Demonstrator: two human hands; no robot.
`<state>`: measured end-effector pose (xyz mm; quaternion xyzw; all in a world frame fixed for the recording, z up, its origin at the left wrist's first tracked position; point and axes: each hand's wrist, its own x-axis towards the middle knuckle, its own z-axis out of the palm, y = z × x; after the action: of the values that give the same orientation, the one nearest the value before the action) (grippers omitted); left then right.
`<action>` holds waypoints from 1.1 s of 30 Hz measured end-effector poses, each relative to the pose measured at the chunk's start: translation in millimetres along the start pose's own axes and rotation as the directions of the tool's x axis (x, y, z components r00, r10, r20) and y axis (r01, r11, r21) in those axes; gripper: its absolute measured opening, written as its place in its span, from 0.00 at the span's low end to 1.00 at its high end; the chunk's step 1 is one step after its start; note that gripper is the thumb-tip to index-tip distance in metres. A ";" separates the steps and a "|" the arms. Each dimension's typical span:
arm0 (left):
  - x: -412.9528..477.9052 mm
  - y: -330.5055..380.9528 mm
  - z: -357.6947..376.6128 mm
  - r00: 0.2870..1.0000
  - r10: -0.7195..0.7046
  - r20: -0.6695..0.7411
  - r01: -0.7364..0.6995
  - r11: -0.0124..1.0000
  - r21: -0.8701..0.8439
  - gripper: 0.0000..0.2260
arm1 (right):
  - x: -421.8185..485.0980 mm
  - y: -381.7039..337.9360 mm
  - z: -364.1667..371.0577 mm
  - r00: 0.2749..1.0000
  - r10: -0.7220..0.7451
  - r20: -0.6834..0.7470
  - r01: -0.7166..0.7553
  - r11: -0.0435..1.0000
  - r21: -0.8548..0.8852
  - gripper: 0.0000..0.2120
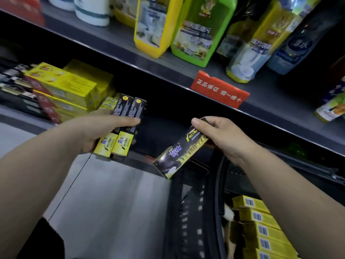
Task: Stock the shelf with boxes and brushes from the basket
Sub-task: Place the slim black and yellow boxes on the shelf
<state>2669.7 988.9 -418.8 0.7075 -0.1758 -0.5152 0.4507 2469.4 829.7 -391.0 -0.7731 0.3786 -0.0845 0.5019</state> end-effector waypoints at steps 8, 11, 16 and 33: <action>36.0 -31.2 -30.1 0.968 -0.051 -0.247 0.022 0.993 -0.119 0.15 | 97.7 3.8 41.2 0.993 0.030 -0.111 -0.023 0.998 0.066 0.05; 46.2 -43.0 -18.0 0.974 -0.154 -0.165 0.099 0.948 -0.302 0.13 | 142.9 2.9 64.5 0.974 0.097 -0.206 -0.062 0.983 0.173 0.06; 59.0 -46.6 -12.4 0.962 -0.159 -0.221 0.046 0.893 -0.447 0.15 | 203.4 5.0 101.8 0.980 0.058 -0.189 -0.045 0.996 0.075 0.08; 88.8 -44.1 -6.6 0.957 -0.200 -0.210 0.024 0.776 -0.630 0.15 | 202.2 -12.3 135.4 0.992 -0.097 0.077 0.120 0.905 -0.408 0.14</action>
<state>2702.2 952.1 -505.2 0.5910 0.1083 -0.4709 0.6460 2686.1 793.1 -496.4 -0.8833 0.3305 -0.0094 0.3325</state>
